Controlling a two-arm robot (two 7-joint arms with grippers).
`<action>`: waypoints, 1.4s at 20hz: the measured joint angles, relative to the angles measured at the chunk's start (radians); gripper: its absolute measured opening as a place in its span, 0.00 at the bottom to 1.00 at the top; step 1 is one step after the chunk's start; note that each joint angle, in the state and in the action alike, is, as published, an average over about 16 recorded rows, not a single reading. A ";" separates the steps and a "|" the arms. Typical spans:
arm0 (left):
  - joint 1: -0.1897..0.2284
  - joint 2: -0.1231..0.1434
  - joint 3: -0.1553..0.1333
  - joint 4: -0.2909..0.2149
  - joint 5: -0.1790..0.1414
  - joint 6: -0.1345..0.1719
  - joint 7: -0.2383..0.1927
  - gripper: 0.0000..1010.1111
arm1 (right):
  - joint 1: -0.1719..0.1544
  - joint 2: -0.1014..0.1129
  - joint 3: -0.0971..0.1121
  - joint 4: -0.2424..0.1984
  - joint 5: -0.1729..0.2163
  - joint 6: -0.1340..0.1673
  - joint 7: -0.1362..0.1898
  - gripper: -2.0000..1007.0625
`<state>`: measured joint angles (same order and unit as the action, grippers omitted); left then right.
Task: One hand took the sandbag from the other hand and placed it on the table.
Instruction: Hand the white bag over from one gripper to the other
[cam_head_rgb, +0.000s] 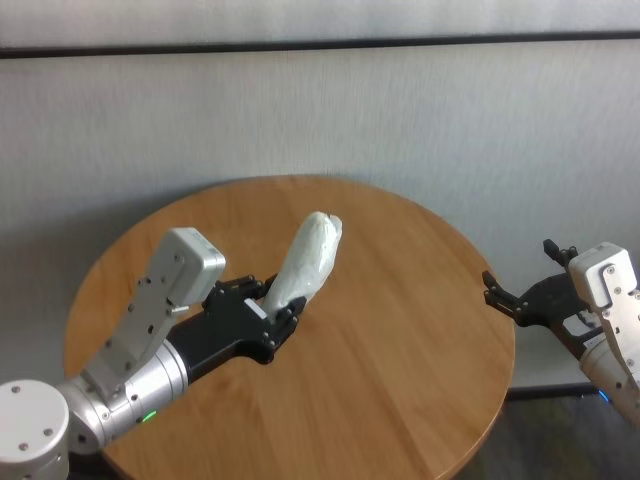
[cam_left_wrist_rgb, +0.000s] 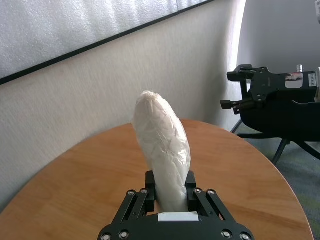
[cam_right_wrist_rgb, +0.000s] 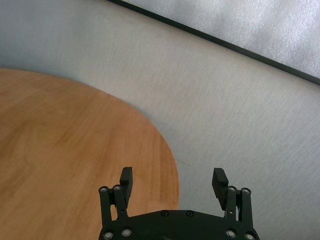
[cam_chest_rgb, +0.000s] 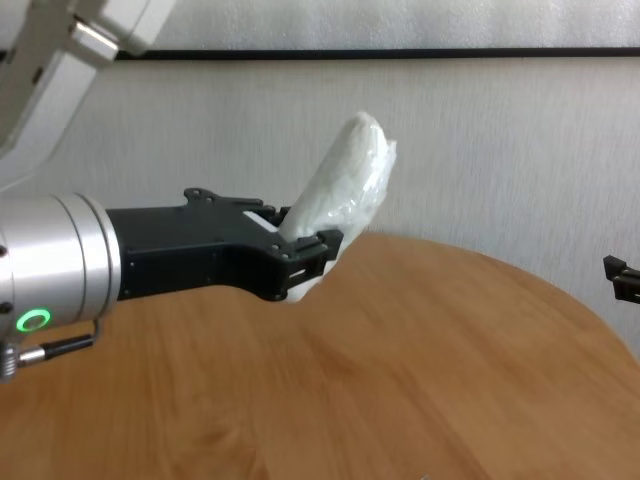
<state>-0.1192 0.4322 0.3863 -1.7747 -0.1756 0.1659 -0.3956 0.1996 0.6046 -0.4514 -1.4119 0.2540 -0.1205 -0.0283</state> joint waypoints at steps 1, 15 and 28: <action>0.000 0.000 0.000 -0.001 -0.003 -0.001 0.000 0.36 | 0.000 0.000 0.000 0.000 0.000 0.000 0.000 0.99; -0.001 -0.010 -0.010 -0.005 -0.036 0.012 0.006 0.36 | 0.000 0.000 0.000 0.000 0.000 0.000 0.000 0.99; 0.000 -0.007 -0.008 -0.005 -0.031 0.007 0.002 0.36 | 0.000 0.000 0.000 0.000 0.000 0.000 0.000 0.99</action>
<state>-0.1196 0.4252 0.3781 -1.7794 -0.2065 0.1728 -0.3937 0.1996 0.6046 -0.4514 -1.4119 0.2540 -0.1205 -0.0283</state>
